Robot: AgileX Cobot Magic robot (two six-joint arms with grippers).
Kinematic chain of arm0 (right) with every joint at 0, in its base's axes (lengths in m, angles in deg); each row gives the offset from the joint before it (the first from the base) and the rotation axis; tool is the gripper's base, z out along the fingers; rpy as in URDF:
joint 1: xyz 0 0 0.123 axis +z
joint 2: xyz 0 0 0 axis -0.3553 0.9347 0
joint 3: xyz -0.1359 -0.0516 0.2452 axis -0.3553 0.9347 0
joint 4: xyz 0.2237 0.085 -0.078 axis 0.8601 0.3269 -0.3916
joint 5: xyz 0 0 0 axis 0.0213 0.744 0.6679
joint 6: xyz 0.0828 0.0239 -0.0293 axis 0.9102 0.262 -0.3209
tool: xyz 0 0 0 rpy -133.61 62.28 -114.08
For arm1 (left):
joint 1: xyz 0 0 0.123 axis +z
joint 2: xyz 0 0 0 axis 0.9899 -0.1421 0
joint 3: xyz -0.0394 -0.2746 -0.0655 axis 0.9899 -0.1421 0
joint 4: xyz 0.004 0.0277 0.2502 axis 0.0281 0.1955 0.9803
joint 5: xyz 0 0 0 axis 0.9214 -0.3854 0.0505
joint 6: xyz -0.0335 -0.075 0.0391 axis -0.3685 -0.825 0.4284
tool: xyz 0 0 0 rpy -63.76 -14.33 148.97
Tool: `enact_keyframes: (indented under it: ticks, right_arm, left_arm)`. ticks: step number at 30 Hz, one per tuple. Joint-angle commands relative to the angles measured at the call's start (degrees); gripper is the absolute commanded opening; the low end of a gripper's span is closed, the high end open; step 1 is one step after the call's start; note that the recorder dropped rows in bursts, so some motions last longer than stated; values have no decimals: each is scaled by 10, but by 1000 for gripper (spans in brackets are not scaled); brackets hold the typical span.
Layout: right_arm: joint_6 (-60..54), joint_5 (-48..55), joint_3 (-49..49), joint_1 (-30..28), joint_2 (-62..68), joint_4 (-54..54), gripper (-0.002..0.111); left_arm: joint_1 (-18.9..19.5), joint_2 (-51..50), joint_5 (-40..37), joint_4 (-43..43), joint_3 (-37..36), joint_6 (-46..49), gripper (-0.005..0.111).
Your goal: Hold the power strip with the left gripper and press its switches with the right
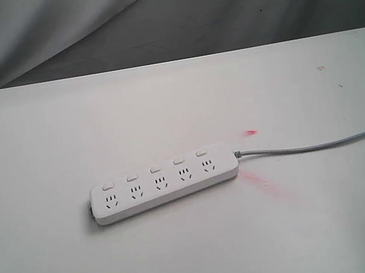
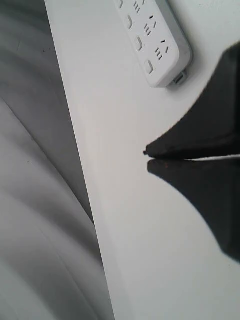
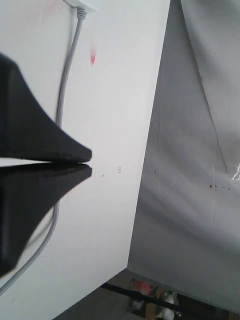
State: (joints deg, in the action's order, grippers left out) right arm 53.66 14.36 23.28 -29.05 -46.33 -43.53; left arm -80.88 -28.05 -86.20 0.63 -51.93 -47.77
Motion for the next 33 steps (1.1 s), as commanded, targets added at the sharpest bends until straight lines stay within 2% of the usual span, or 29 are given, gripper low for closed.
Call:
enact_keyframes:
  ticks: [1, 12, 14, 18, 24, 27, 33]
  right_arm:
    - [1, 0, 2, -3, -3, 4, 0]
    - [1, 0, 2, -3, -3, 4, 0]
    - [1, 0, 2, -3, -3, 4, 0]
    - [1, 0, 2, -3, -3, 4, 0]
    - [1, 0, 2, -3, -3, 4, 0]
    - [1, 0, 2, -3, -3, 4, 0]
    - [1, 0, 2, -3, -3, 4, 0]
  left_arm:
    - [2, 4, 2, -3, -1, -3, 0]
    - [2, 4, 2, -3, -1, -3, 0]
    - [2, 4, 34, -13, -1, -7, 0]
    - [2, 4, 83, -177, -1, -8, 0]
    - [2, 4, 92, -248, -1, -52, 0]
    - [2, 4, 55, -262, 17, -52, 0]
    - [2, -28, -83, -262, 132, -16, 0]
